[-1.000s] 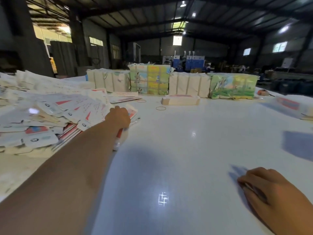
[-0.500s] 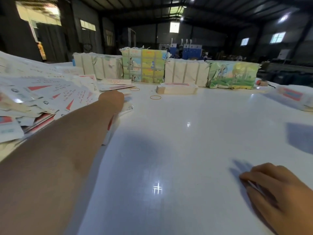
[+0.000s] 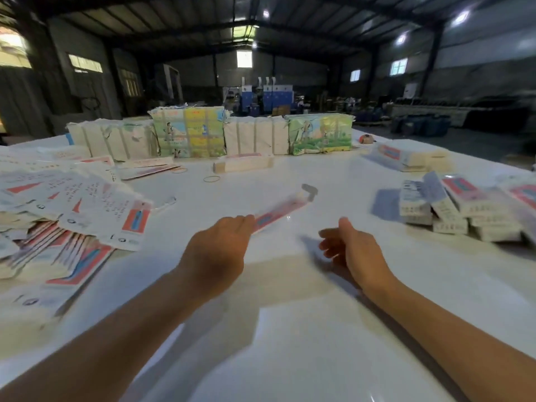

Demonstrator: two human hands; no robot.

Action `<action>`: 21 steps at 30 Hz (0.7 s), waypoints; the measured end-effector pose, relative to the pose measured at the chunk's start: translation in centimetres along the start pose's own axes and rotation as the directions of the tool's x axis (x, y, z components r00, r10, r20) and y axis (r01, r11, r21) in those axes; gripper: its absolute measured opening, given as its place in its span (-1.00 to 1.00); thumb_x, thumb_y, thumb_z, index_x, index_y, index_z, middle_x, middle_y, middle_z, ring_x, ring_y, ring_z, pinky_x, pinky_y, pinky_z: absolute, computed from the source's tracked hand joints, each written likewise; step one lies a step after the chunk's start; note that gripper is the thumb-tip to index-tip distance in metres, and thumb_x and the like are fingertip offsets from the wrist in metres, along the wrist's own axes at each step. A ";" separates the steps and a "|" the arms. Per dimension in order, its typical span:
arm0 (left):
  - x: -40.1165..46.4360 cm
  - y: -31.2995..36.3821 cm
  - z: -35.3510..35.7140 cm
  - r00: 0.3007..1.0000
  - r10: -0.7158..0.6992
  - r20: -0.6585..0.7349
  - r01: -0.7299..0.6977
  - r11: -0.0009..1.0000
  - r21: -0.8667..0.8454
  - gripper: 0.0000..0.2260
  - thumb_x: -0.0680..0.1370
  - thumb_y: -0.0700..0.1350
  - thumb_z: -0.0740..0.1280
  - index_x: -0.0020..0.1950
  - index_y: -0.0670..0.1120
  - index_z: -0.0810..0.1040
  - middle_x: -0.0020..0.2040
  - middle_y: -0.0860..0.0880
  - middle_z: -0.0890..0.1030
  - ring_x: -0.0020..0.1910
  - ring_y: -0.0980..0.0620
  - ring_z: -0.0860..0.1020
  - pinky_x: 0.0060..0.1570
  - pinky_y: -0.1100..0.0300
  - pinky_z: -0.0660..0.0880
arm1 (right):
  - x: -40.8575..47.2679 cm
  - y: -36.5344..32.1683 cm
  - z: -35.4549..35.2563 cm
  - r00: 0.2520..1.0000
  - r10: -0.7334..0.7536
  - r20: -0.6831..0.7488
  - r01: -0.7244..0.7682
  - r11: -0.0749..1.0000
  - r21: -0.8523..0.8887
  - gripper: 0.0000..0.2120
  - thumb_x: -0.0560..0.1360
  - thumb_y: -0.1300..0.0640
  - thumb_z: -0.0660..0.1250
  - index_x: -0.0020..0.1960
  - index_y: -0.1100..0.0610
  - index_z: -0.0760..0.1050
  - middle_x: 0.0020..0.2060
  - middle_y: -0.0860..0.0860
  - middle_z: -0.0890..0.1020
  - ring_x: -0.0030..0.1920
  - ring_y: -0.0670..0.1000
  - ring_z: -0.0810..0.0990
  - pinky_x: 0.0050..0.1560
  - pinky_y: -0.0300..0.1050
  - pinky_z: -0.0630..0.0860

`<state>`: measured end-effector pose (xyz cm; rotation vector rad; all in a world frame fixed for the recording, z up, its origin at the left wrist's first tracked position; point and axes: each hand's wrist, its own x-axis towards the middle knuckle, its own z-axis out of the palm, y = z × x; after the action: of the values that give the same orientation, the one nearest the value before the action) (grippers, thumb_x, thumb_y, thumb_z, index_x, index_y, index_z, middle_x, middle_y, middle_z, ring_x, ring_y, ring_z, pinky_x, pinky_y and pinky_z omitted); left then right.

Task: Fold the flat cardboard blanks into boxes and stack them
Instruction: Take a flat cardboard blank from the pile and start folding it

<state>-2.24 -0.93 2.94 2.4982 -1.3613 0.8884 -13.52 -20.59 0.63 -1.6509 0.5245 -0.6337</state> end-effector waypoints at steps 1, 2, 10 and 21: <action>-1.2 1.3 -0.3 0.992 0.105 -0.072 -0.103 0.994 0.026 -0.58 0.35 -0.32 0.22 0.20 -0.21 0.54 -0.03 -0.14 0.61 -0.16 -0.12 0.61 -0.40 0.15 0.55 | 0.1 -0.3 -0.4 0.991 0.130 0.000 -0.127 0.965 0.231 -0.48 0.62 -0.12 0.05 -0.14 0.25 0.59 -0.39 0.10 0.61 -0.40 0.05 0.53 -0.44 -0.18 0.45; -2.1 2.2 -0.4 0.976 0.184 -0.119 -0.178 0.982 0.059 -0.62 0.29 -0.33 0.26 0.09 -0.24 0.60 -0.15 -0.14 0.62 -0.29 -0.11 0.60 -0.54 0.20 0.48 | 0.1 -0.5 -0.7 0.976 0.212 0.043 -0.213 0.906 0.365 -0.46 0.60 -0.18 0.05 -0.17 0.22 0.55 -0.44 0.12 0.58 -0.47 0.05 0.50 -0.54 -0.22 0.39; -4.1 3.5 0.5 0.964 0.191 -0.186 -0.176 0.980 0.091 -0.65 0.36 -0.19 0.49 0.12 -0.23 0.62 0.02 -0.21 0.65 -0.13 -0.19 0.63 -0.26 0.01 0.59 | -0.9 -0.3 -0.6 0.982 0.119 0.146 -0.160 0.938 0.309 -0.74 0.56 0.29 0.16 0.11 0.50 0.42 -0.44 0.25 0.45 -0.59 0.06 0.32 -0.62 -0.19 0.23; -2.9 2.7 0.4 0.970 -0.151 -0.190 0.131 0.985 -0.117 -0.36 0.36 0.36 0.12 -0.07 -0.20 0.59 -0.34 -0.08 0.57 -0.49 -0.05 0.52 -0.58 0.22 0.41 | -2.1 -0.8 -0.4 0.960 -0.235 -0.152 0.245 0.968 0.050 -0.83 0.60 0.15 0.21 -0.01 0.15 0.57 -0.29 0.05 0.58 -0.41 -0.08 0.52 -0.41 -0.23 0.49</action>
<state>-5.47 -0.62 0.62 2.3245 -1.1224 0.9791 -15.35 -19.39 1.24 -1.6245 0.4046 -0.9469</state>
